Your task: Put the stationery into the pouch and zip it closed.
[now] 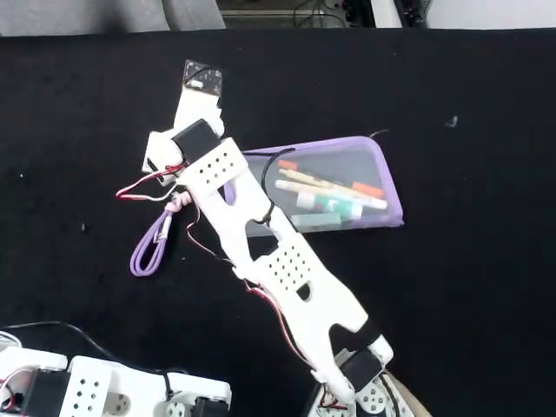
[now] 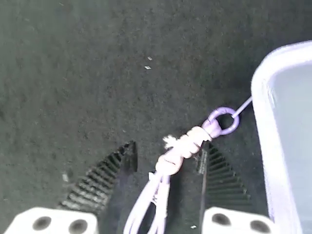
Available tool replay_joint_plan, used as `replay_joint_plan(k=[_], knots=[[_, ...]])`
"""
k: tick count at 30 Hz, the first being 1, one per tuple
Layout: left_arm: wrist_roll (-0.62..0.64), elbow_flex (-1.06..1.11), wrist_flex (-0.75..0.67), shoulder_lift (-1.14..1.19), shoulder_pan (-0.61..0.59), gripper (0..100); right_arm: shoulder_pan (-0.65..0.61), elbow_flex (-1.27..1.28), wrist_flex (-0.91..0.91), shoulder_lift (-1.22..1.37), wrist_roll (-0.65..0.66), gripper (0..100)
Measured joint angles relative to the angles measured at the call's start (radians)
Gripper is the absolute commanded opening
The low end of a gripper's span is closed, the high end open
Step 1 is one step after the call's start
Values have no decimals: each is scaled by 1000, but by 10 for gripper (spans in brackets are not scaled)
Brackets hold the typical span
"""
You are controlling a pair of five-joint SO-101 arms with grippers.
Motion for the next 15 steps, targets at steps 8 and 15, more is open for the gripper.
replay_joint_plan(k=[8,15], knots=[[0,0,0,0,0,232,-32,250,0,0,0,208],[0,0,0,0,0,232,-34,379,0,-3,0,208]])
